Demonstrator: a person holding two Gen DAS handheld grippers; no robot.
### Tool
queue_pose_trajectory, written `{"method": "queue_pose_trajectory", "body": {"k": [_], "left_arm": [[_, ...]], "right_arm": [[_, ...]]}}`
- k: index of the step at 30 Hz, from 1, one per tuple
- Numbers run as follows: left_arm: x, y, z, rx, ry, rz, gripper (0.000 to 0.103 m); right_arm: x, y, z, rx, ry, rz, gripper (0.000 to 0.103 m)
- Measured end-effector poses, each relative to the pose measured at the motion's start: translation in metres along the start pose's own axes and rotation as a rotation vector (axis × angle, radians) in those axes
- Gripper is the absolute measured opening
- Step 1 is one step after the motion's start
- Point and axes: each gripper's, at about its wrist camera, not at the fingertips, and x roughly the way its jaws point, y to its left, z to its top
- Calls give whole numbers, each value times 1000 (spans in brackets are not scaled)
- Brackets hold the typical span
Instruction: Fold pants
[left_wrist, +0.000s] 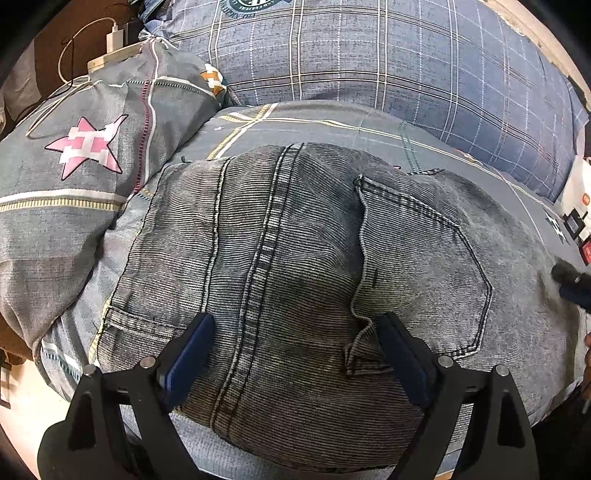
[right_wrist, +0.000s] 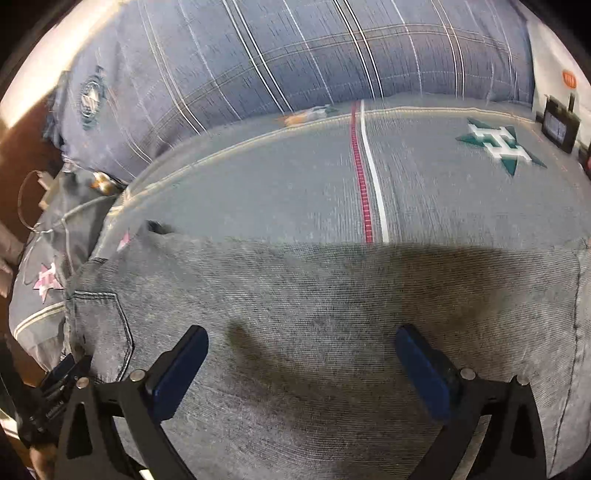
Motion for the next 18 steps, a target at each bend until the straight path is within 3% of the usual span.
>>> {"method": "queue_pose_trajectory", "body": {"k": [5,7,9,11,13,17,18], "left_arm": [[2,-1,-1,12,-8,-7,95],[2,-2,-1,12,-14,-6,96],[1,-3,-2,19,-21,-6,96],[1,-3,-2,16,-24,-5,96],[1,-3,-2,18,-23,-2,96],[1,-6,-3,16,-28,11,97],[0,-6,-2,14,-24,14,97]], "right_arm": [[-14,-6,2,63,-61,39,102],[5,-17,0,71,5,25,102],[-5,-12,-1,52,-26,12,102],[-22,-10,-3,50,-83,86,102],[-32,-14,-7,57,-128,59,102],[-9,-36,-19,105,-40,40,102],[-9,-38,-20,101,-52,51,102]]}}
